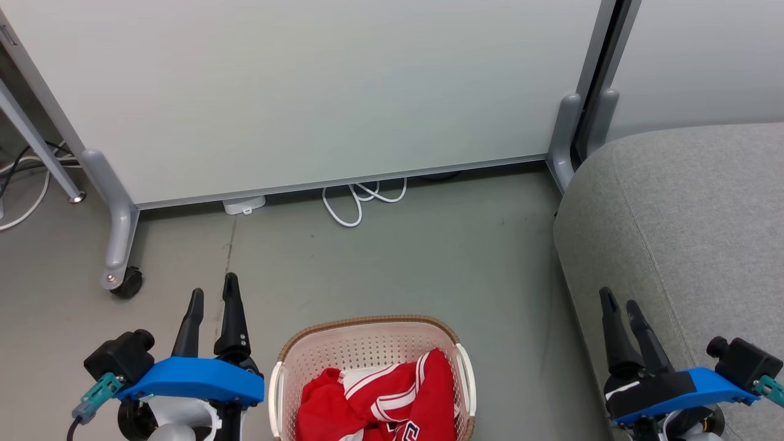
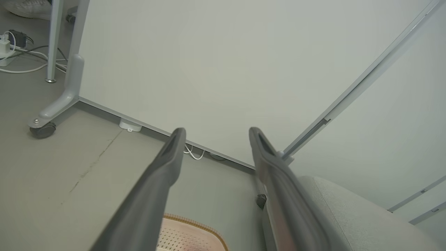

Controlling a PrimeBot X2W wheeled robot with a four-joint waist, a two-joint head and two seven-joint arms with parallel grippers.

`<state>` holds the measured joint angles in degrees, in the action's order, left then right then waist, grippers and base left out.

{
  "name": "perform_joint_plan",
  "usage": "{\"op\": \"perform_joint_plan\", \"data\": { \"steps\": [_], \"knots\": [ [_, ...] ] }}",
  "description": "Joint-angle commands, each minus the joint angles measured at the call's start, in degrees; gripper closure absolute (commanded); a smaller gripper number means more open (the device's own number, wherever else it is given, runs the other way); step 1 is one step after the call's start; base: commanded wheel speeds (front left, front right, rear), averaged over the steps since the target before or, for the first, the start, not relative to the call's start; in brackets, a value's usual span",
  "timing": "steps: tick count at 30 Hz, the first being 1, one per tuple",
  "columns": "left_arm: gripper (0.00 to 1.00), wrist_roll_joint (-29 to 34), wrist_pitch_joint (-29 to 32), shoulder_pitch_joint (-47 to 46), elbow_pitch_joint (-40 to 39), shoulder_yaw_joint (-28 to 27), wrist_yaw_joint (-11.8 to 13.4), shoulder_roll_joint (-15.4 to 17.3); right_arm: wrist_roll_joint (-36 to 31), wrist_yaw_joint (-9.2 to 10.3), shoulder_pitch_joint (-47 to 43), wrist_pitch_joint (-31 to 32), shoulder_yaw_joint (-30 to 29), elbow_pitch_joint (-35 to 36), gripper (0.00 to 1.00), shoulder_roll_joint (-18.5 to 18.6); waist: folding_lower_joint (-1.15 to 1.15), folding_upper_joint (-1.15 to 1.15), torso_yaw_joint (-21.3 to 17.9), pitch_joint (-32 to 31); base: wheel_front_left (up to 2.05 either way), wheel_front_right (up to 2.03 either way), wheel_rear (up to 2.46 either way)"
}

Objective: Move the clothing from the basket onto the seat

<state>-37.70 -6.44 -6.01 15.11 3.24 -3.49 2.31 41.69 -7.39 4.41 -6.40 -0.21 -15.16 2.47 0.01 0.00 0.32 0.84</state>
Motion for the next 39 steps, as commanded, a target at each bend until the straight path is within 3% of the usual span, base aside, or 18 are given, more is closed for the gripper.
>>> {"op": "perform_joint_plan", "data": {
  "steps": [1, 21, 39],
  "knots": [
    [0.0, 1.5, -0.5, -1.5, -0.4, 0.5, 0.3, 0.5, -1.4, -0.09, 1.3, -0.6, 0.2, 0.4, 0.0, 0.4, 0.0, 0.0, 0.0, 0.0, 0.0, 0.0, 0.0],
    [0.0, 14.0, -3.5, -2.1, 0.5, 2.5, 0.9, 0.5, -13.6, -0.11, 1.5, -3.6, 1.3, -0.3, 0.0, 0.5, 0.0, 0.0, 0.3, 0.1, 0.0, 0.0, 0.0],
    [0.0, 22.5, -5.9, -2.4, 1.7, 4.5, -1.0, 0.6, -22.7, -0.13, 1.4, -5.9, 2.2, -0.6, 0.0, 0.5, 0.0, 0.0, 0.7, 0.0, 0.0, 0.0, 0.0]
  ]
}}
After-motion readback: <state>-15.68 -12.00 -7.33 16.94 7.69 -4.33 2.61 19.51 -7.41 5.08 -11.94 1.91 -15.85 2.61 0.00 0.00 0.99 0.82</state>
